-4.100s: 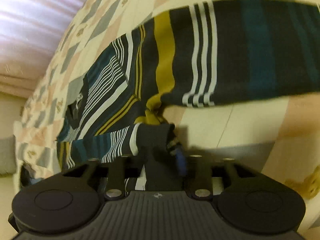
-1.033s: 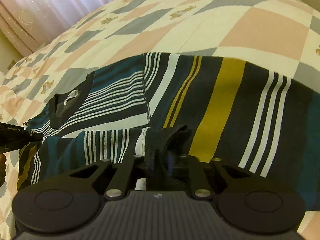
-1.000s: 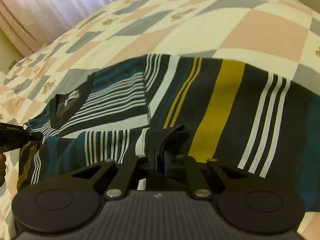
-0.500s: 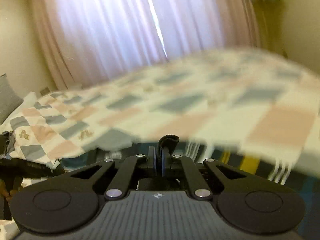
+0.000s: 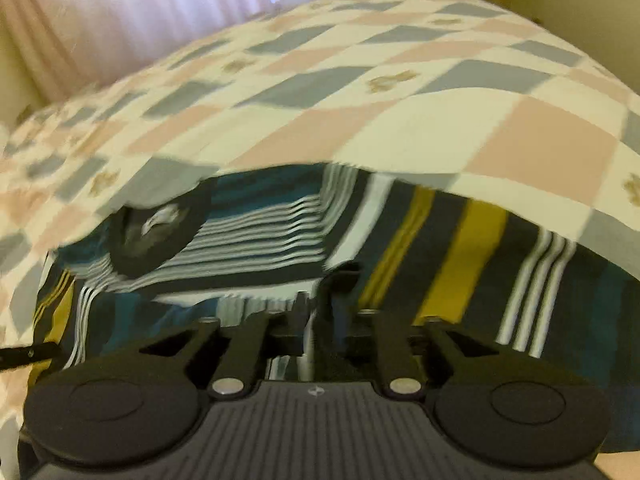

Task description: Fold clothes

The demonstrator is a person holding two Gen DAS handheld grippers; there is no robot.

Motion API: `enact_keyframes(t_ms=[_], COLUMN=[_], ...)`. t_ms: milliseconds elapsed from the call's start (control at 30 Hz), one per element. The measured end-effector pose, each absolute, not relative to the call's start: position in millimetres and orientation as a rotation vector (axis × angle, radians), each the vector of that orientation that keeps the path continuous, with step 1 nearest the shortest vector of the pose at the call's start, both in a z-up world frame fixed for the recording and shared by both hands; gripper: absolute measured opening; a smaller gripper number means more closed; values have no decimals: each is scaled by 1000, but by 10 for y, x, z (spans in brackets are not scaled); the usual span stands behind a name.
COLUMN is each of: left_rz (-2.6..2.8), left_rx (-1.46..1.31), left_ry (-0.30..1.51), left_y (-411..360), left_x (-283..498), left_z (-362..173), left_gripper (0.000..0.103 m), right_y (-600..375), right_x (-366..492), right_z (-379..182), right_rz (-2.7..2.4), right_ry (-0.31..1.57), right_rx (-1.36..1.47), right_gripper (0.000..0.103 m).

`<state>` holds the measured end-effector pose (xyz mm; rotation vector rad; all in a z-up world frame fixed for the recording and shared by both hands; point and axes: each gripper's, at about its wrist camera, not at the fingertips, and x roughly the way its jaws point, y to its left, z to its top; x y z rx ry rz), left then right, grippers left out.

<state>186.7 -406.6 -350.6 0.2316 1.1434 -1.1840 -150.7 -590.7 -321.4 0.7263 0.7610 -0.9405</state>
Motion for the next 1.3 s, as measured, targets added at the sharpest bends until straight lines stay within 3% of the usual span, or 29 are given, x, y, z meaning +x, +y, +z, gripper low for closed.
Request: enact_keyframes(t_ms=[167,233,400,467,500,533,600,667,700,767,867,1000,1100,1300], left_rz=[-1180,-1168,-1163,-1165,-1168,-1174,-1191,-1199,-1199,-1200,-1202,-1198,-1166,-1119], left_rx=[220,212,201,199,199,202,206,218,225,238,246,256,277,279], left_ry=[1160,1172,1184,1194,1196,1196,1188,1188,1192,1202,1211,1215,1221,1227], left_y=[-3959,-3911,-3828,-3824,-3823,-3819,-3804,-3811,-3819,-3850,-3898,-3927,-3940,-3931], left_x=[1832,1854,1888,1890,1889,1884,1871,1848,1823,1751,1608,1411,1269,1056], left_z=[-3497,-3513,-3491,-3484,-3477,-3458,-3417,-3412,-3422,-3441,-3423,-3384,-3382,-3318], left_gripper=[23,23,25,25,25,25,26,27,27,27,27,28,28,31], right_y=[-5830,-5813,-5613,-5559,-5543,-5522,-5454,-5340,-5280,-5179,-5138,-4953,-4767,-4932], right_x=[-1516,-1502,-1161,-979,-894,-846,-869,-1080,-1207,-1585,-2449,-4059,-5006,-5731], right_z=[-3351,-3362,-3164,-3287,-3377,-3451,-3508,-3317,-3206,-3005,-2975,-3372,-3570,-3846], right_rz=[-942,-951,-924,-862,-833,-818,-826,-834,-840,-873,-1025,-1409,-1604,-1742], right_ry=[795,801,781,835,869,894,897,791,730,593,456,169,-133,-327], right_rx=[773,748,587,588,602,619,657,702,726,800,1015,1432,1546,1595], right_gripper=[34,9,7,20,38,45,47,53,69,85,80,61,61,62])
